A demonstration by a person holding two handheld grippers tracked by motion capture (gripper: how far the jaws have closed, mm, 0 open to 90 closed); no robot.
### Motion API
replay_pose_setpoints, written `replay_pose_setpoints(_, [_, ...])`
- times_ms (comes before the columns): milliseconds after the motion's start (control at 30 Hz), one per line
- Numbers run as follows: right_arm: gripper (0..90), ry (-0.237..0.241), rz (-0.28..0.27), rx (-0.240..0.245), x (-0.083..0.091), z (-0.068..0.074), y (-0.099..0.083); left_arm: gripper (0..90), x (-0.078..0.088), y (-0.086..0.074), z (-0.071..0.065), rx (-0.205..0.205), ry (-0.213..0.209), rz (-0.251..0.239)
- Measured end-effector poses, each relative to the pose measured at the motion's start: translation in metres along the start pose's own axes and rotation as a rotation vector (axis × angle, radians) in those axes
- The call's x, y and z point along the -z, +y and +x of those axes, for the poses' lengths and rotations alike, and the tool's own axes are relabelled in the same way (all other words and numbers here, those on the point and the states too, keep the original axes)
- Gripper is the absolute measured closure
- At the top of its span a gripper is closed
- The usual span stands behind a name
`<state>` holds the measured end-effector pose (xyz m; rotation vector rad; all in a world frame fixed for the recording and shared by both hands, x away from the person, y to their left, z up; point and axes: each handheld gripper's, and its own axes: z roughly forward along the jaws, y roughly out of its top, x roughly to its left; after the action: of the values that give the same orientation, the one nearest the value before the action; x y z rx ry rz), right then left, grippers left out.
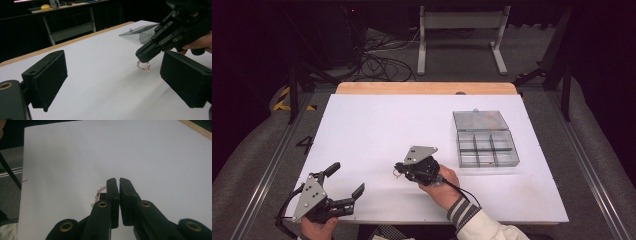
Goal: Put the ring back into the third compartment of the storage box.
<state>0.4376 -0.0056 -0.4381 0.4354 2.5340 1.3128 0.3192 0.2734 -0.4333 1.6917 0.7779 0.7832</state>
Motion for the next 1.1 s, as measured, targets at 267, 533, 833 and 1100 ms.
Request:
replay_pose_setpoints(267, [87.1, -0.031, -0.003, -0.017, 0.021, -0.01, 0.001, 7.9, 0.0, 0.0, 0.0, 0.001, 0.001, 0.0])
replay_pose_setpoints(533, [87.2, -0.064, 0.008, -0.032, 0.038, -0.019, -0.002, 7.9, 0.0, 0.0, 0.0, 0.002, 0.001, 0.002])
replay_pose_setpoints(833, [87.1, -0.114, 0.008, -0.059, 0.059, -0.031, -0.008, 7.9, 0.0, 0.0, 0.0, 0.004, 0.001, 0.001])
replay_pose_setpoints(1100, [87.1, -0.154, 0.004, -0.082, 0.077, -0.043, -0.016, 7.9, -0.001, 0.0, 0.0, 0.009, -0.001, 0.002])
